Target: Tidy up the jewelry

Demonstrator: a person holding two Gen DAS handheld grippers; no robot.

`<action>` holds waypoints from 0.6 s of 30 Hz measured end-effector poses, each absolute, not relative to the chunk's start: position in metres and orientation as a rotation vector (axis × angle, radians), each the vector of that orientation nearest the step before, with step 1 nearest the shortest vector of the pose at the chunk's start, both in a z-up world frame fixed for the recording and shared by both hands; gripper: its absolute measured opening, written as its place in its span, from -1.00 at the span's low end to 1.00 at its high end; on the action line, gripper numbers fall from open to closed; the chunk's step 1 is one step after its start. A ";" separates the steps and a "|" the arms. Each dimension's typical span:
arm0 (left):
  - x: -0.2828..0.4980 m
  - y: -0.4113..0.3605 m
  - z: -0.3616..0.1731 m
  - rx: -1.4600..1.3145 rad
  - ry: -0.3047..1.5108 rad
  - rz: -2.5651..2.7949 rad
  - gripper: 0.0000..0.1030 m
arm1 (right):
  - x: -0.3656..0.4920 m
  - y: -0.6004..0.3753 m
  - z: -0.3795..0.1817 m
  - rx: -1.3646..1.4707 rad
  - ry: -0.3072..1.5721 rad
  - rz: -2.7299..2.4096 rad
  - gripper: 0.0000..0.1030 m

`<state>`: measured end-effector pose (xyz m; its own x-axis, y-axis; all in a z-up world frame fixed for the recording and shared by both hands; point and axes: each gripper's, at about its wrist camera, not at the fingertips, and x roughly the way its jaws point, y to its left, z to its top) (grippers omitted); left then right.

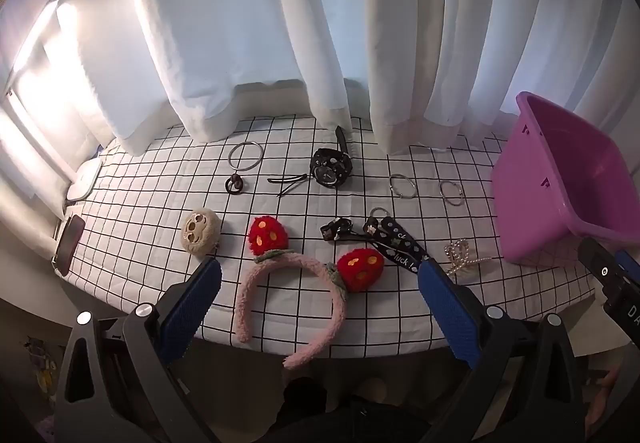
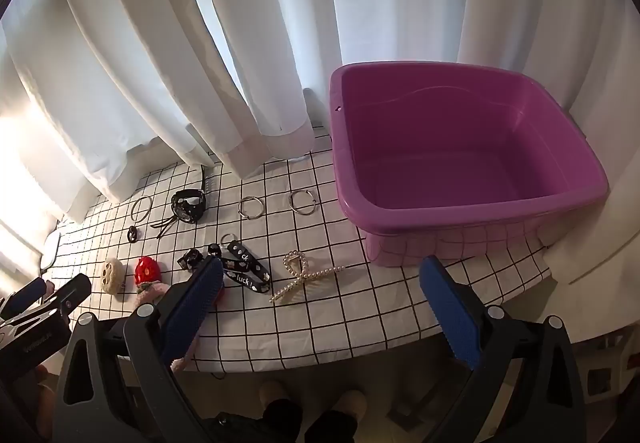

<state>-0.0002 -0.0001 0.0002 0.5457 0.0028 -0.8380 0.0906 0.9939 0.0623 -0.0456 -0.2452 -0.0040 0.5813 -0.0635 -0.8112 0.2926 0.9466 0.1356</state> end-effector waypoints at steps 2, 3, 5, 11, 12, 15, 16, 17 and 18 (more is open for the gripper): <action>0.000 0.000 0.000 0.102 0.997 -0.053 0.88 | -0.045 -0.246 -0.004 0.266 0.930 -0.212 0.83; 0.000 0.000 0.000 0.102 0.998 -0.054 0.88 | -0.045 -0.247 -0.004 0.265 0.931 -0.213 0.83; 0.000 0.000 0.000 0.102 0.997 -0.053 0.88 | -0.044 -0.249 -0.004 0.264 0.931 -0.216 0.83; 0.000 0.001 0.003 0.096 0.991 -0.053 0.88 | -0.046 -0.243 0.000 0.262 0.914 -0.213 0.83; 0.000 0.002 0.003 0.095 0.991 -0.054 0.88 | -0.047 -0.243 0.001 0.261 0.913 -0.211 0.83; -0.002 0.007 0.004 0.094 0.990 -0.052 0.88 | -0.046 -0.242 -0.002 0.255 0.917 -0.204 0.83; -0.002 0.007 0.004 0.094 0.991 -0.053 0.88 | -0.046 -0.242 -0.002 0.254 0.916 -0.204 0.83; -0.002 0.005 0.003 0.098 0.991 -0.051 0.88 | -0.047 -0.241 -0.002 0.253 0.914 -0.205 0.83; -0.002 0.005 0.004 0.098 0.992 -0.051 0.88 | -0.047 -0.240 -0.002 0.252 0.914 -0.205 0.83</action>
